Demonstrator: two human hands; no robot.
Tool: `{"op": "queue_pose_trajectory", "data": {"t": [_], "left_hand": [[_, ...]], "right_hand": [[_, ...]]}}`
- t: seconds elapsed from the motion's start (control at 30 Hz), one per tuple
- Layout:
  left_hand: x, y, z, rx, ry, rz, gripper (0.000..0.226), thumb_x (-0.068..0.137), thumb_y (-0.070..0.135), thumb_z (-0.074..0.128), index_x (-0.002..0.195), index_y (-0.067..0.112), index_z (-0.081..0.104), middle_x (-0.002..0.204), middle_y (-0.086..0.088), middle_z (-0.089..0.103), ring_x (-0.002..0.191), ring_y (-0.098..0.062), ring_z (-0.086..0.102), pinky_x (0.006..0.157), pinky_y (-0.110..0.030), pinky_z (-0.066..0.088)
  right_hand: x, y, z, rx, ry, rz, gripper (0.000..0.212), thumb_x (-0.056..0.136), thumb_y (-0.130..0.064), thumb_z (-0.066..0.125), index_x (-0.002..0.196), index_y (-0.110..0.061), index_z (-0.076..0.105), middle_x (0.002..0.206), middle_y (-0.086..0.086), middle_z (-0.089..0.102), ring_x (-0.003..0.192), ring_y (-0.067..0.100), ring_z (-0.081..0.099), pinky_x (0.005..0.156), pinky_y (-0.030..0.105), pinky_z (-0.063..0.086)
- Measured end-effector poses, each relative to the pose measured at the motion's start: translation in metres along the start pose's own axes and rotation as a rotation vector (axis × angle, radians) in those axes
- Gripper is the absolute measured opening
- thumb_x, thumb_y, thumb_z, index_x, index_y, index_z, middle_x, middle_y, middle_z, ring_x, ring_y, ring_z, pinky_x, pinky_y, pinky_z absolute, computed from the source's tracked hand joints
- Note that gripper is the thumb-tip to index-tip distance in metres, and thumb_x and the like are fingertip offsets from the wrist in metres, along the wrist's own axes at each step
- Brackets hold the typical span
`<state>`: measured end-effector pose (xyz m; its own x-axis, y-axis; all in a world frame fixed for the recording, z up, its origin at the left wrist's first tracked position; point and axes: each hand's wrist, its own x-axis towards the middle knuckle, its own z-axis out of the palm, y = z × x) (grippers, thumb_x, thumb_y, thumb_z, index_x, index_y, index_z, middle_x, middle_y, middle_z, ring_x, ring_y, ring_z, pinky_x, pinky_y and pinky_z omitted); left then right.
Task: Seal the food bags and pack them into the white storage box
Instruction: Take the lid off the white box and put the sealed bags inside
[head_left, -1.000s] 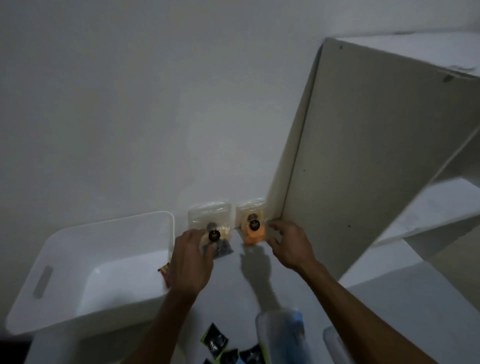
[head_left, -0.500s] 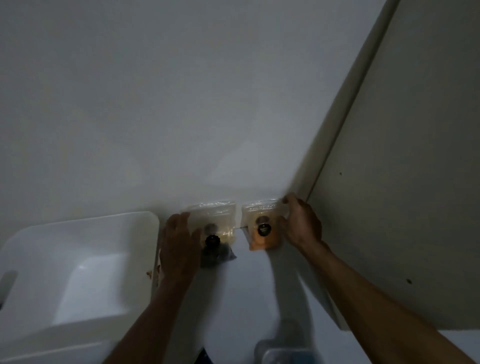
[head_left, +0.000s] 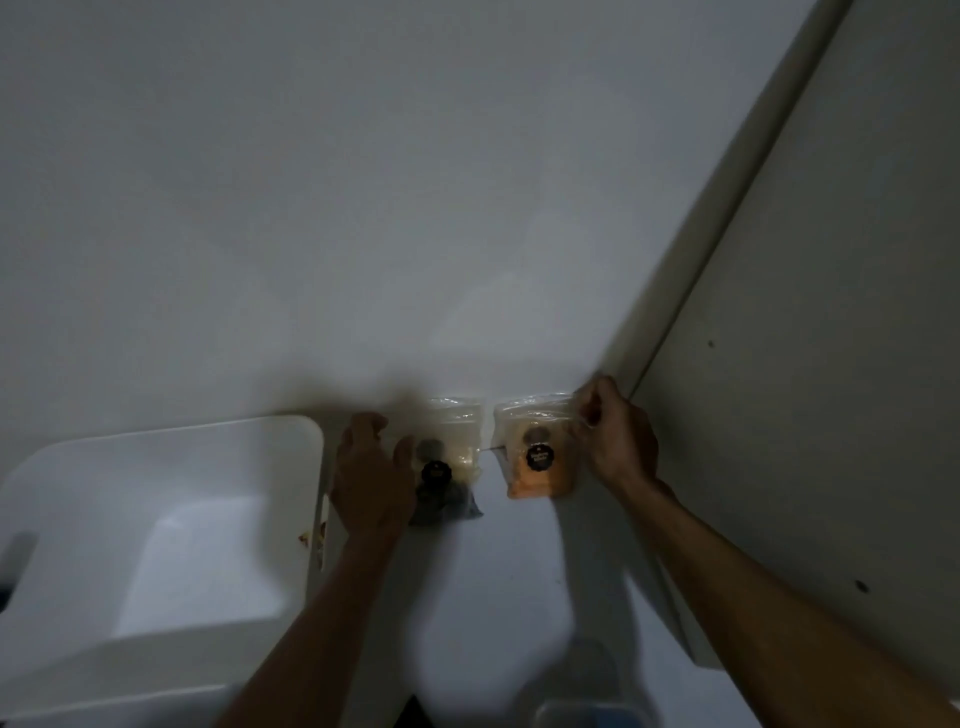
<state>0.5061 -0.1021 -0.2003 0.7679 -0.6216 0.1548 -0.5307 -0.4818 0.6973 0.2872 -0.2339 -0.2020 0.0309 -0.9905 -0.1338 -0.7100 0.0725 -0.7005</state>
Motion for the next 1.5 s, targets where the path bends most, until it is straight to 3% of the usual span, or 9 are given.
{"op": "queue_pose_trajectory", "data": {"t": [0.23, 0.37, 0.47, 0.57, 0.73, 0.83, 0.97, 1.23, 1.5], "left_hand": [[0.006, 0.0, 0.004, -0.127, -0.026, -0.086, 0.036, 0.076, 0.02, 0.076, 0.099, 0.015, 0.049, 0.096, -0.004, 0.058, 0.089, -0.026, 0.056, 0.072, -0.028, 0.036], [0.007, 0.0, 0.004, -0.216, -0.043, -0.116, 0.043, 0.068, 0.02, 0.08, 0.095, 0.017, 0.047, 0.089, -0.001, 0.057, 0.086, -0.027, 0.057, 0.073, -0.038, 0.047], [0.004, -0.001, 0.002, -0.227, -0.073, -0.125, 0.047, 0.067, 0.025, 0.082, 0.099, 0.02, 0.047, 0.088, 0.002, 0.056, 0.086, -0.024, 0.055, 0.073, -0.037, 0.047], [0.001, -0.004, -0.002, -0.155, -0.115, -0.045, 0.042, 0.07, 0.029, 0.081, 0.103, 0.024, 0.056, 0.086, 0.004, 0.055, 0.087, -0.018, 0.053, 0.072, -0.03, 0.042], [0.004, -0.014, -0.007, 0.036, -0.183, 0.191, 0.01, 0.078, 0.025, 0.075, 0.085, 0.019, 0.074, 0.084, -0.002, 0.064, 0.087, -0.027, 0.06, 0.075, -0.034, 0.048], [0.009, -0.012, -0.013, 0.135, -0.263, 0.269, 0.008, 0.081, 0.028, 0.071, 0.084, 0.022, 0.076, 0.084, -0.001, 0.066, 0.086, -0.028, 0.059, 0.075, -0.041, 0.05], [0.009, -0.001, -0.022, 0.285, -0.342, 0.323, 0.012, 0.088, 0.03, 0.065, 0.09, 0.025, 0.076, 0.089, 0.002, 0.065, 0.095, -0.026, 0.053, 0.078, -0.038, 0.044], [-0.006, 0.01, -0.038, 0.182, -0.302, 0.267, 0.008, 0.083, 0.024, 0.071, 0.085, 0.02, 0.077, 0.09, -0.005, 0.069, 0.091, -0.031, 0.056, 0.076, -0.039, 0.047], [0.002, 0.046, -0.091, 0.1, -0.206, 0.309, 0.015, 0.085, 0.028, 0.068, 0.085, 0.016, 0.077, 0.092, -0.007, 0.07, 0.088, -0.03, 0.062, 0.077, -0.041, 0.051]], "right_hand": [[0.0, -0.002, -0.001, 0.028, -0.004, 0.032, 0.026, 0.091, -0.038, 0.051, 0.066, -0.036, 0.053, 0.067, -0.015, 0.064, 0.057, -0.003, 0.053, 0.053, 0.024, 0.033], [0.0, 0.002, 0.0, 0.075, -0.026, 0.041, 0.022, 0.09, -0.037, 0.051, 0.068, -0.034, 0.055, 0.07, -0.012, 0.065, 0.066, 0.01, 0.057, 0.054, 0.024, 0.036], [0.001, 0.007, -0.001, -0.071, -0.097, -0.109, 0.005, 0.088, -0.029, 0.058, 0.083, -0.029, 0.057, 0.079, -0.011, 0.064, 0.073, 0.016, 0.058, 0.059, 0.025, 0.041], [0.004, 0.009, -0.003, -0.232, -0.167, -0.29, 0.014, 0.091, -0.018, 0.063, 0.102, -0.024, 0.067, 0.096, -0.008, 0.06, 0.081, 0.013, 0.053, 0.07, 0.026, 0.041], [0.008, 0.012, -0.001, -0.374, -0.188, -0.348, 0.017, 0.094, -0.016, 0.058, 0.103, -0.022, 0.071, 0.11, 0.001, 0.061, 0.085, 0.016, 0.05, 0.07, 0.026, 0.036], [0.008, 0.011, -0.002, -0.476, -0.197, -0.364, 0.016, 0.096, -0.019, 0.054, 0.103, -0.022, 0.068, 0.111, 0.003, 0.06, 0.095, 0.024, 0.057, 0.069, 0.028, 0.036], [0.008, 0.012, -0.002, -0.507, -0.262, -0.328, 0.02, 0.097, -0.022, 0.051, 0.108, -0.019, 0.067, 0.114, 0.005, 0.06, 0.103, 0.029, 0.059, 0.072, 0.028, 0.037], [-0.013, -0.002, -0.025, -0.537, -0.208, -0.403, 0.025, 0.087, -0.043, 0.052, 0.097, -0.025, 0.066, 0.108, 0.002, 0.062, 0.095, 0.029, 0.061, 0.066, 0.031, 0.047], [-0.05, -0.058, -0.097, -0.569, -0.144, -0.589, 0.013, 0.094, -0.024, 0.061, 0.094, -0.018, 0.073, 0.101, -0.001, 0.058, 0.104, 0.024, 0.051, 0.069, 0.035, 0.047]]}}
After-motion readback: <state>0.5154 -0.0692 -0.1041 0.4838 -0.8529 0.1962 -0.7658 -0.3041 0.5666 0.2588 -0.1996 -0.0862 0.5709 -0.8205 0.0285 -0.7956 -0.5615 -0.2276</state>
